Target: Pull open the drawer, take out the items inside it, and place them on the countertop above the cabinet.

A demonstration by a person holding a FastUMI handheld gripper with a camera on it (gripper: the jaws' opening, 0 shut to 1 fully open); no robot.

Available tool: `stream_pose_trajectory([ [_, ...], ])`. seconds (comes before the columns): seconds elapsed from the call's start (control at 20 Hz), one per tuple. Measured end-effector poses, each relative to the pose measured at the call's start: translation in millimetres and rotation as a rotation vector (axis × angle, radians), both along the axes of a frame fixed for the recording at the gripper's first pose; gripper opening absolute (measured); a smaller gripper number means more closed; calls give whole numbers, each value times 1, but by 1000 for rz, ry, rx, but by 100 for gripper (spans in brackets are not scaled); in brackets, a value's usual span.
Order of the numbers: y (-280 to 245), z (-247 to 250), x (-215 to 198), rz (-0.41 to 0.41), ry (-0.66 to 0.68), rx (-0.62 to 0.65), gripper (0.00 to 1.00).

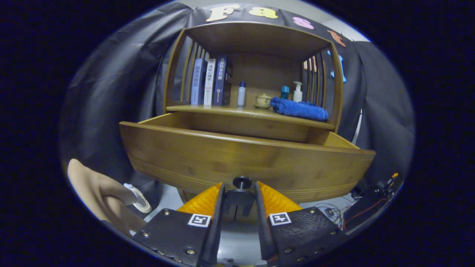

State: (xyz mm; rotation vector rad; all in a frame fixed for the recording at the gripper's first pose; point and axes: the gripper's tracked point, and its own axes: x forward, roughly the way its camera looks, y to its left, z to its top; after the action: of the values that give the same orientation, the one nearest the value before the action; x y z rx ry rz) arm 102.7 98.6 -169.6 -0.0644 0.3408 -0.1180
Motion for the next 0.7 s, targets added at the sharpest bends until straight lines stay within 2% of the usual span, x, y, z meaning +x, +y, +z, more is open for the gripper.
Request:
stream_pose_trajectory([
  [0.15,-1,26,-6,18,-78,-59,41],
  [0.5,-22,77,4,-20,-146,12,41],
  [0.7,-31,97,14,-26,-160,11,41],
])
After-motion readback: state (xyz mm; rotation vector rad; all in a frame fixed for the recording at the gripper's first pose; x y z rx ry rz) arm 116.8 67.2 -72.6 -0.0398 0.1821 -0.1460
